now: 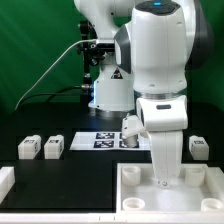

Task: Assemble one leg

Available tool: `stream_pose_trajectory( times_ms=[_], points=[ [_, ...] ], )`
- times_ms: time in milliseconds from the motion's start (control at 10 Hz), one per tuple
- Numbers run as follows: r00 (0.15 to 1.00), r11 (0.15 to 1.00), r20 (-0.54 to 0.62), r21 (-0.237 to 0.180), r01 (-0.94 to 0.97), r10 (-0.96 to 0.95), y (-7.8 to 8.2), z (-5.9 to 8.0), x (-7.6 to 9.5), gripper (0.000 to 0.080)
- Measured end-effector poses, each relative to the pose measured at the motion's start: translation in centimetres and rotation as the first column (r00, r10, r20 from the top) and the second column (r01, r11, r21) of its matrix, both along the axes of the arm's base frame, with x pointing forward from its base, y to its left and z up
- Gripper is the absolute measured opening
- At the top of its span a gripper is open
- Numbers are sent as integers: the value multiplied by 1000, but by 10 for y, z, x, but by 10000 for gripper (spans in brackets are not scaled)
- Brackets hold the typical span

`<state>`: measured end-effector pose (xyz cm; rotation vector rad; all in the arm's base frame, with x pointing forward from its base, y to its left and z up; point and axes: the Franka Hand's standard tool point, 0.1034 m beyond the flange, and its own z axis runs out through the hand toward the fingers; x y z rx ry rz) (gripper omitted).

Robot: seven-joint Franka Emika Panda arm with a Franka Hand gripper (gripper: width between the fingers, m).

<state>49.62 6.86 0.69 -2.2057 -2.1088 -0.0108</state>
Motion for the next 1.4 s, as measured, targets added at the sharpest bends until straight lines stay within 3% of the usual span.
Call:
stream_pose_trajectory(
  times_ms=[100,300,500,600,700,900,1000,1100,1200,1300,1400],
  points=[
    [999,999,-3,-2,50,-50,0,0,0,649],
    [972,972,2,-11,235,-235,18,25,-7,649],
    [691,692,-46,-27,721,-721,57,44,-25,649],
    [574,576,-50,-31,817,-817,76,49,-33,649],
    [428,430,-62,-34,902,-902,85,48,-38,649],
    [235,240,-79,-58,969,-969,86,47,-38,649],
    [63,71,-91,-90,993,-994,89,45,-41,649],
    [-22,-4,-101,-175,985,-995,92,31,-50,649],
    [-60,-38,-109,-194,980,-992,93,26,-50,649],
    [-149,-104,-93,-375,921,-984,96,22,-66,649],
    [-153,-87,-91,-502,860,-984,99,22,-66,649]
  ],
)
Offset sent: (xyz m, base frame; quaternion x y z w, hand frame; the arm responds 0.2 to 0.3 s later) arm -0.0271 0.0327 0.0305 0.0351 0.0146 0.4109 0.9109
